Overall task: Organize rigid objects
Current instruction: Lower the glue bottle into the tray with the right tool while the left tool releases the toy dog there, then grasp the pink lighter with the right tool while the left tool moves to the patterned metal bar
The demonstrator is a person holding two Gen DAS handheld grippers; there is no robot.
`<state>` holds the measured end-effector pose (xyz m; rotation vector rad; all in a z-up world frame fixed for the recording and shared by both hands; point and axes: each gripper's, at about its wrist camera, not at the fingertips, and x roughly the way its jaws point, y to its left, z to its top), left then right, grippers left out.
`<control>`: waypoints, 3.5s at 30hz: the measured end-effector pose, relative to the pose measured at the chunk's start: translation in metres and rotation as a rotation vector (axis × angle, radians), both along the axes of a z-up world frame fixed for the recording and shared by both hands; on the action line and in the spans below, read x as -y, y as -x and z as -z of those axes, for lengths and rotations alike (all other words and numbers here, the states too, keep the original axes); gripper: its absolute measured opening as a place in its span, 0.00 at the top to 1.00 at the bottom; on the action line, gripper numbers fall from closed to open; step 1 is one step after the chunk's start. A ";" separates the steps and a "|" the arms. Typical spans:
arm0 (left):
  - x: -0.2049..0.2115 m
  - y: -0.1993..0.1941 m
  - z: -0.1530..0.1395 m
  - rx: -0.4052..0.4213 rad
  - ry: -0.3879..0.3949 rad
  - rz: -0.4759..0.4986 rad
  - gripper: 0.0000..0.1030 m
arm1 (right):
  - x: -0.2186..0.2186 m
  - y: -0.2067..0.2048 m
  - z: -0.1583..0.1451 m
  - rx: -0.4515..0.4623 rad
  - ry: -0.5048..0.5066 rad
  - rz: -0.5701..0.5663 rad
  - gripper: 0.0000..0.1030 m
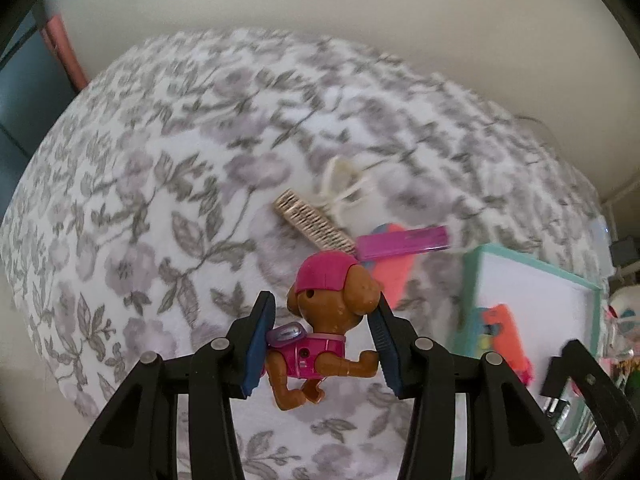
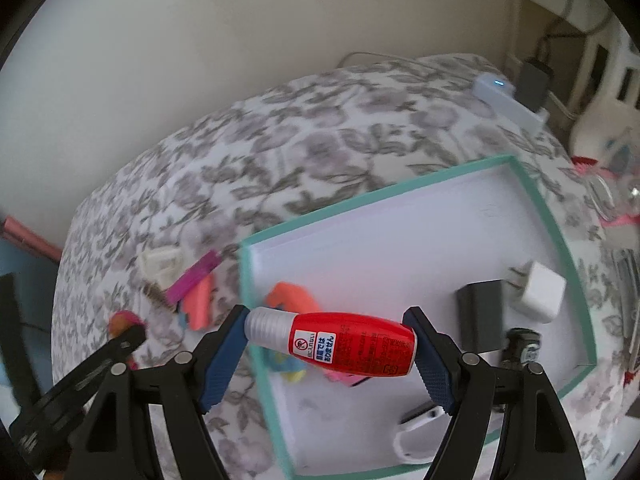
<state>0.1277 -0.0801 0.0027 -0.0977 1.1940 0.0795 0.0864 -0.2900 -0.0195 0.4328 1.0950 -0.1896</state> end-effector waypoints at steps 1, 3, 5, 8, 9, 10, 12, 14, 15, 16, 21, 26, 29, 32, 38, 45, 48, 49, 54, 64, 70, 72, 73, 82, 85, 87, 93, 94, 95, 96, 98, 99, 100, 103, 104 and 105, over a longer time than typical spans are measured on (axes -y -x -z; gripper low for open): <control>0.006 0.003 -0.006 0.019 0.004 0.021 0.52 | 0.007 0.001 0.001 -0.003 0.003 0.017 0.22; 0.019 0.004 -0.011 0.040 0.009 0.060 0.52 | 0.018 0.003 0.002 -0.007 0.013 0.044 0.22; 0.035 0.007 -0.015 0.058 0.006 0.112 0.52 | 0.030 0.005 0.001 -0.004 0.025 0.068 0.22; 0.060 0.006 -0.008 0.060 0.025 0.178 0.52 | 0.046 0.008 0.001 0.002 0.044 0.093 0.22; 0.069 0.008 -0.007 0.056 0.028 0.200 0.52 | 0.051 0.009 0.001 0.000 0.055 0.103 0.22; 0.079 0.009 -0.005 0.054 0.027 0.225 0.52 | 0.057 0.009 0.002 -0.004 0.068 0.114 0.22; 0.093 0.011 -0.003 0.058 0.018 0.262 0.52 | 0.068 0.010 0.006 -0.012 0.083 0.134 0.22; 0.106 0.013 -0.001 0.062 0.011 0.294 0.52 | 0.079 0.011 0.010 -0.023 0.089 0.155 0.22; 0.113 0.013 0.000 0.062 0.013 0.307 0.52 | 0.085 0.012 0.012 -0.029 0.094 0.166 0.22; 0.121 0.013 0.003 0.058 0.014 0.319 0.52 | 0.090 0.012 0.014 -0.035 0.101 0.176 0.22; 0.147 0.007 0.014 0.022 0.016 0.363 0.52 | 0.109 0.012 0.025 -0.065 0.121 0.204 0.22; 0.168 -0.005 0.028 0.004 0.007 0.381 0.52 | 0.120 0.009 0.032 -0.082 0.132 0.222 0.22; 0.173 -0.013 0.037 -0.011 -0.001 0.373 0.52 | 0.125 0.006 0.036 -0.095 0.154 0.228 0.22; 0.177 -0.021 0.044 -0.024 0.006 0.360 0.52 | 0.130 0.005 0.039 -0.103 0.148 0.236 0.22; 0.185 -0.025 0.053 -0.025 0.019 0.362 0.52 | 0.134 0.001 0.044 -0.120 0.152 0.237 0.22; 0.186 -0.025 0.063 -0.046 -0.007 0.375 0.52 | 0.134 0.001 0.044 -0.122 0.155 0.232 0.22; 0.184 -0.026 0.062 -0.043 0.004 0.373 0.52 | 0.132 0.000 0.044 -0.127 0.160 0.225 0.22; 0.184 -0.026 0.061 -0.043 0.009 0.375 0.52 | 0.130 -0.001 0.044 -0.131 0.161 0.215 0.22; 0.180 -0.028 0.056 -0.040 0.022 0.362 0.47 | 0.128 -0.002 0.042 -0.130 0.175 0.203 0.21; 0.165 -0.035 0.036 -0.013 0.068 0.327 0.41 | 0.123 -0.004 0.030 -0.117 0.195 0.181 0.16; 0.154 -0.038 0.021 0.022 0.048 0.300 0.19 | 0.121 -0.004 0.019 -0.099 0.217 0.173 0.03; 0.149 -0.040 0.018 0.030 0.040 0.287 0.19 | 0.120 -0.004 0.015 -0.088 0.230 0.172 0.00; 0.146 -0.041 0.017 0.032 0.035 0.275 0.19 | 0.119 -0.004 0.014 -0.086 0.231 0.171 0.00; 0.119 -0.051 0.023 0.016 0.004 0.207 0.08 | 0.110 -0.007 0.010 -0.076 0.234 0.148 0.00; 0.106 -0.054 0.025 0.004 0.005 0.182 0.08 | 0.103 -0.010 0.009 -0.069 0.234 0.129 0.00; 0.093 -0.056 0.027 -0.012 -0.010 0.170 0.08 | 0.094 -0.014 0.008 -0.068 0.244 0.112 0.00; 0.024 -0.066 0.022 -0.012 -0.059 0.038 0.08 | 0.048 -0.029 0.008 -0.040 0.216 -0.004 0.00; 0.015 -0.067 0.022 -0.010 -0.062 0.022 0.08 | 0.037 -0.032 0.008 -0.033 0.206 -0.030 0.00; 0.000 -0.068 0.020 -0.006 -0.071 -0.007 0.08 | 0.027 -0.035 0.007 -0.027 0.199 -0.052 0.00; -0.012 -0.069 0.018 -0.003 -0.079 -0.027 0.08 | 0.016 -0.038 0.007 -0.020 0.196 -0.077 0.00; -0.043 -0.070 0.016 0.002 -0.096 -0.091 0.08 | -0.002 -0.042 0.007 -0.015 0.200 -0.114 0.00; -0.051 -0.070 0.016 0.000 -0.096 -0.108 0.08 | -0.013 -0.045 0.007 -0.013 0.203 -0.135 0.00; -0.066 -0.071 0.016 -0.003 -0.091 -0.138 0.08 | -0.020 -0.046 0.007 -0.010 0.203 -0.148 0.00; -0.097 -0.072 0.019 -0.010 -0.075 -0.194 0.08 | -0.042 -0.052 0.007 -0.001 0.198 -0.186 0.00; -0.106 -0.073 0.021 -0.014 -0.071 -0.208 0.08 | -0.050 -0.053 0.007 0.003 0.199 -0.200 0.00; -0.110 -0.073 0.022 -0.017 -0.069 -0.218 0.08 | -0.056 -0.055 0.008 0.006 0.201 -0.214 0.00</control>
